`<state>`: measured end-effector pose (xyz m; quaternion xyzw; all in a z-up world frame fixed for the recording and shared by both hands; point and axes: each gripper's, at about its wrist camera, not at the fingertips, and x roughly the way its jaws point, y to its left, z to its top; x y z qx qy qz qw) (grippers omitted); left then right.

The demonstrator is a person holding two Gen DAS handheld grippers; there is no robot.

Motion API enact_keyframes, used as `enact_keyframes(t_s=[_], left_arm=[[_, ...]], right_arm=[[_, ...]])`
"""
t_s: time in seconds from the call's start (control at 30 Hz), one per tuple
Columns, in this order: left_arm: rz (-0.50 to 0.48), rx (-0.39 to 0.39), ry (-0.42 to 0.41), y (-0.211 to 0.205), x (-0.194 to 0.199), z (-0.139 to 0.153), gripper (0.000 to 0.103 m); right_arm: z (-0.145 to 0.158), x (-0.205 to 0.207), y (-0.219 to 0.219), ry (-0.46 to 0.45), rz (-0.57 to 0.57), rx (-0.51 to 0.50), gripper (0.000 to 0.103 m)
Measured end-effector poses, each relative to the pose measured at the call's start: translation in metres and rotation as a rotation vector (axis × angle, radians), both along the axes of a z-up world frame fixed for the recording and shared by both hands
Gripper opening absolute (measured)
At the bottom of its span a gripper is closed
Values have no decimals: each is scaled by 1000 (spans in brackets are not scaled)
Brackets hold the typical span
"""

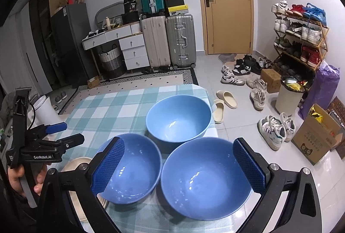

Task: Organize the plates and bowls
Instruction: 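Move both tools forward toward the blue bowls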

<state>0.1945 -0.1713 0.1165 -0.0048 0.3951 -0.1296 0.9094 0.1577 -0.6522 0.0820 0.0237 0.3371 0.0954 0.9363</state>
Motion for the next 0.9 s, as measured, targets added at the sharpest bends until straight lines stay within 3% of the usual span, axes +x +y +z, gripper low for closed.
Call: enact_keyframes(t_s=[0.53,0.9], left_arm=[[-58,-5,40,-40,68,-9,102],[-73,17,87,-63,116,-34,99]], right_arm=[[-7,50,-30,58,-53,9,102],[-38,95,-38,127,-48,1,102]])
